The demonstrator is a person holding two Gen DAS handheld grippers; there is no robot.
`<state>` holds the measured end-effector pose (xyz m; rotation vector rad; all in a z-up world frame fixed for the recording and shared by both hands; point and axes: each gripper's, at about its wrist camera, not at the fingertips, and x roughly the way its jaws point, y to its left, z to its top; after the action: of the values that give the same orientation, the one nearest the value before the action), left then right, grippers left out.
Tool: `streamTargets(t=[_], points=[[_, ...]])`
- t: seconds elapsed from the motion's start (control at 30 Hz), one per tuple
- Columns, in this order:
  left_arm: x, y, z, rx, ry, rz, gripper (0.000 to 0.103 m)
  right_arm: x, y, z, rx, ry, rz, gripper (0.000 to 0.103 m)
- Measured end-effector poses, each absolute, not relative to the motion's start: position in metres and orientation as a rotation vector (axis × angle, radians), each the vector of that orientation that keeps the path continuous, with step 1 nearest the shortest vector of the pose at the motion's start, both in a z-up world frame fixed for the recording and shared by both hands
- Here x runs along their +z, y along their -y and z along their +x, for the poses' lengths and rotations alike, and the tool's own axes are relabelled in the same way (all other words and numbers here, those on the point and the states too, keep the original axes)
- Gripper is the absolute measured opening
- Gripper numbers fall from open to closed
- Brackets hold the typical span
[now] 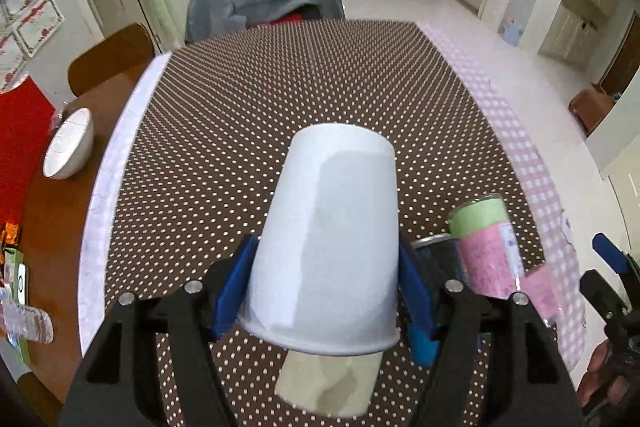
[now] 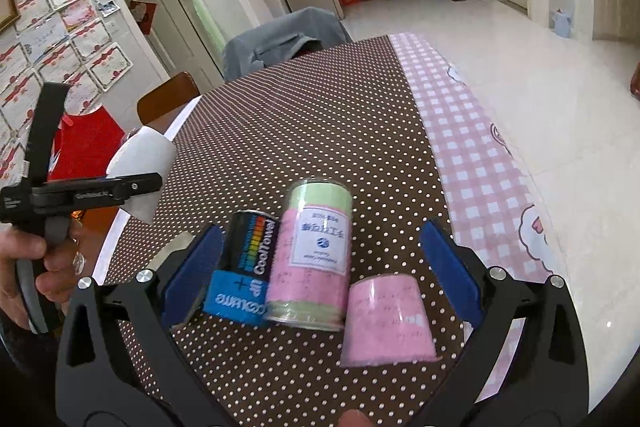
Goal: Flip cup upside down
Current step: 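Lift the white cup with the left gripper and lower it onto the table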
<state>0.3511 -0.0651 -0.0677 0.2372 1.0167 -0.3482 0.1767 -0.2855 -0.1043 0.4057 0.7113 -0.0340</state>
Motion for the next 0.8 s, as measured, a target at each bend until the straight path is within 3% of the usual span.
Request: streamTargets(t=[0.43, 0.8], points=[[-0.032, 0.035, 0.247, -0.369, -0.893, 0.148, 0.067, -0.094, 0.266, 0.128, 0.012, -0.662, 0.369, 0.097], [-0.075, 0.035, 0.176, -0.403, -0.914, 0.079, 0.067, -0.116, 0.265, 0.080, 0.012, -0.646, 0.373, 0.097]])
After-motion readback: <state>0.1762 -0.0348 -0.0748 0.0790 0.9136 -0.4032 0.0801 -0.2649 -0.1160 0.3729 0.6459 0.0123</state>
